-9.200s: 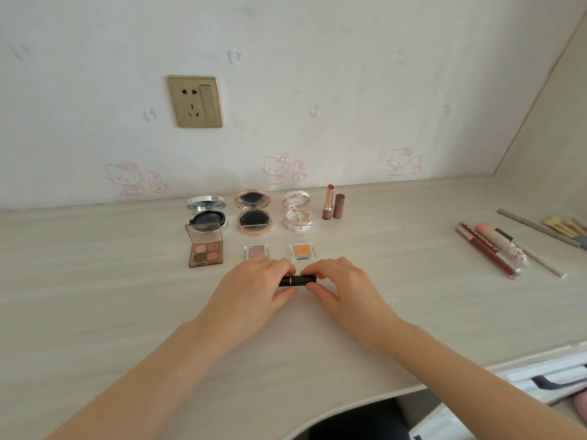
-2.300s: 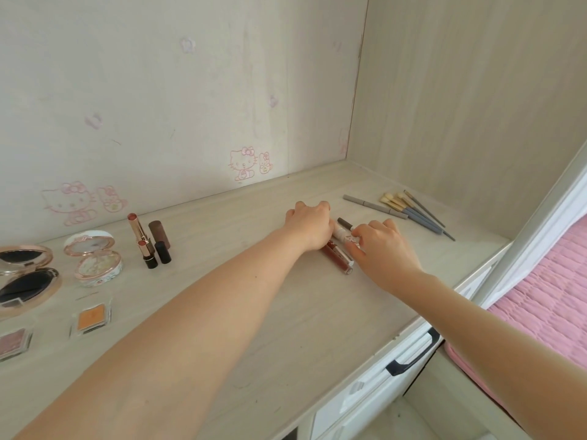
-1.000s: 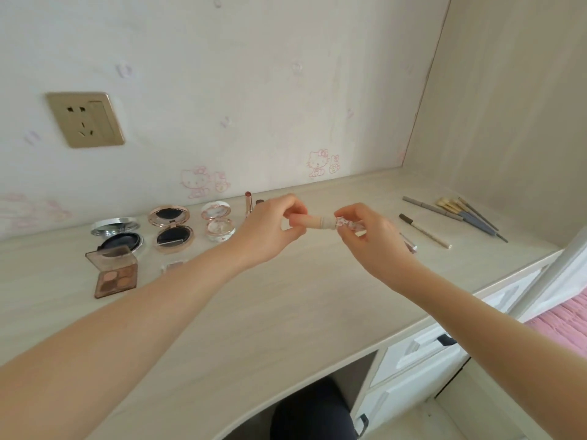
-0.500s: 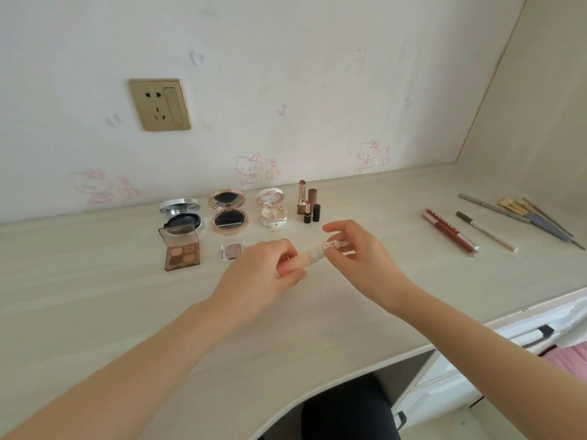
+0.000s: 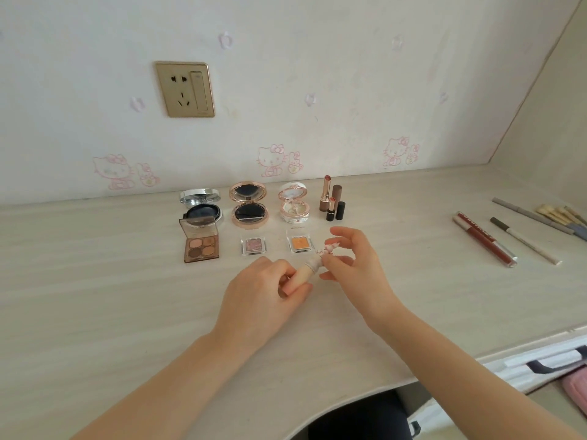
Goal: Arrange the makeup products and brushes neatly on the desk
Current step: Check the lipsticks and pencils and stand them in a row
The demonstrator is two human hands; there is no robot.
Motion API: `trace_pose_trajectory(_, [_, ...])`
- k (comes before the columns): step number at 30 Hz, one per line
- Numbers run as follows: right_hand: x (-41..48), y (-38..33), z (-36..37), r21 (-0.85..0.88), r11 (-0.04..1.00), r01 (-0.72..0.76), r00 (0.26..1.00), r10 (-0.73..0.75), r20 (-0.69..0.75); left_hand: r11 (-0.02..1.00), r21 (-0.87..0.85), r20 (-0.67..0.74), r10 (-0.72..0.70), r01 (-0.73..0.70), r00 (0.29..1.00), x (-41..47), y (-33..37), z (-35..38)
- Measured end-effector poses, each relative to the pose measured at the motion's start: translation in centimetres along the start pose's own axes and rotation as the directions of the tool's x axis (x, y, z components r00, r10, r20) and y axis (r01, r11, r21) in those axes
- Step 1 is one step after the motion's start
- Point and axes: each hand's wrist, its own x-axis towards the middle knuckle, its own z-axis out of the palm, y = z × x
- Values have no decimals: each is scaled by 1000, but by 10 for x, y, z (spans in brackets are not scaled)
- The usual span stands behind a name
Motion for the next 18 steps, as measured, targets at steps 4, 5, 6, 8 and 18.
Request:
trace_pose_trajectory(4, [0, 5, 9, 323, 939, -117, 990, 137, -39, 1000, 13, -114, 11, -9, 993, 3, -1, -2])
trace_pose_trajectory(5, [0, 5, 10, 356, 926, -128, 989, 145, -21, 1000, 8, -137, 9, -8, 991, 3, -2, -3])
trace_pose_trajectory(6, [-1, 5, 11, 359, 925, -124, 991, 131, 3, 1000, 1, -157, 13, -13, 987, 3, -3, -3])
trace_pose_trajectory(8, [-3, 4, 11, 302, 950, -73, 997, 65, 38, 999, -8, -190, 45, -47, 981, 3, -5, -3])
trace_pose_trajectory(18, [-12, 0, 4, 195, 974, 112, 992, -120, 32, 992, -91, -85, 75, -82, 994, -4, -1, -2])
